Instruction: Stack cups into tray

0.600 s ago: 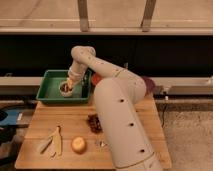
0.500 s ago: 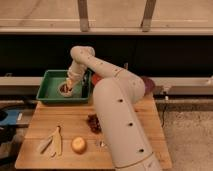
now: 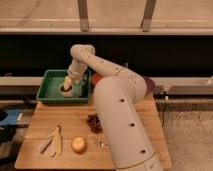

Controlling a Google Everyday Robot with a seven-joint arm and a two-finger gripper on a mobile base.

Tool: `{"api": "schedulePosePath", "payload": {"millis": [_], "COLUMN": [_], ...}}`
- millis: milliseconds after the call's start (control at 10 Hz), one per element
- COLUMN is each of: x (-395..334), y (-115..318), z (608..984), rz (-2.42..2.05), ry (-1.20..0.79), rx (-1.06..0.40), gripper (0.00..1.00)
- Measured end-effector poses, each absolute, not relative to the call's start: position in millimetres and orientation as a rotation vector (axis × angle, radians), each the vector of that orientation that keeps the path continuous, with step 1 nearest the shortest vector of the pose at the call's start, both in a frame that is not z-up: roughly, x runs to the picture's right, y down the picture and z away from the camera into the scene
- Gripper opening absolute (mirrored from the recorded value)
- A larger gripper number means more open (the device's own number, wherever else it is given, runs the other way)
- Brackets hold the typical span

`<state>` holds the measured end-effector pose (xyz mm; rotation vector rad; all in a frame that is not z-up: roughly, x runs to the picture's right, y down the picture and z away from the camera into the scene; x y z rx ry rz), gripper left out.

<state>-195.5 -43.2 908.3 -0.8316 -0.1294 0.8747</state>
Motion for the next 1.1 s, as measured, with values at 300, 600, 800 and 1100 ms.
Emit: {"api": "schedulePosePath", "payload": {"millis": [300, 600, 800, 1100], "x": [-168.5, -122.1, -95.0, -47.1], "y": [-77.9, -99.4, -100.3, -92.2], "z": [870.8, 829.5, 814.6, 789.0], "rz": [0.919, 0.995, 1.035, 1.138], "ry": [-0.169, -0.214, -0.219, -0.219], "rx": [-0.722, -0.584, -0.526, -0.437], "gripper": [0.60, 0.60, 0.60, 0.60]}}
